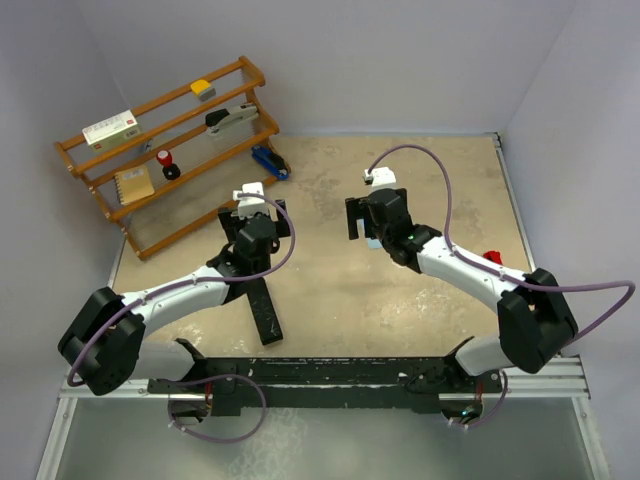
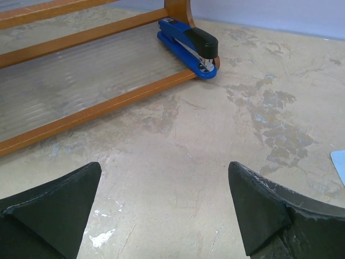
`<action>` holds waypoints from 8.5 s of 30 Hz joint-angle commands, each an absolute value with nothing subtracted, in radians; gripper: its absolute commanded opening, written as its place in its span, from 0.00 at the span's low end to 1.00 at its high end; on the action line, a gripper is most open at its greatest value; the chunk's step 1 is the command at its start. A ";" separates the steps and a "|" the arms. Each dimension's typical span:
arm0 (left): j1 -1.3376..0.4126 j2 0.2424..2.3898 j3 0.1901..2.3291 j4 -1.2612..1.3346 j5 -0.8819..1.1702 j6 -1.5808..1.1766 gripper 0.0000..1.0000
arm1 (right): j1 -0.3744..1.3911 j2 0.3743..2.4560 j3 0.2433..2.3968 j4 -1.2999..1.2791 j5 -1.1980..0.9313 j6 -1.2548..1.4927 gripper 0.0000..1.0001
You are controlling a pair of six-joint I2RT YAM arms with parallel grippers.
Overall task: Organize the sunglasses
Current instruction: Move the sunglasses case at the center of the board, then open the sunglasses case at the center of the board.
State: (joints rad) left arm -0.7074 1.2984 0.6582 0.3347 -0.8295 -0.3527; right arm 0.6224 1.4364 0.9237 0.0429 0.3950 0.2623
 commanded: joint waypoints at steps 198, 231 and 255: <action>-0.500 0.751 0.302 -0.206 -1.102 -1.141 0.97 | 1.238 1.770 1.138 -0.355 0.759 0.394 0.57; -0.500 0.749 0.307 -0.209 -1.075 -1.138 0.97 | 1.213 1.694 1.115 -0.424 0.878 0.434 0.25; -0.500 0.743 0.344 -0.229 -1.084 -1.101 0.97 | 1.021 1.706 1.010 -0.300 0.783 0.407 0.26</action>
State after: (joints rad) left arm -0.5049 0.7528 0.3019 -0.2287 -1.0698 -1.1301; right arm 1.0340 1.7046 1.0168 -0.3325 0.7906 0.4126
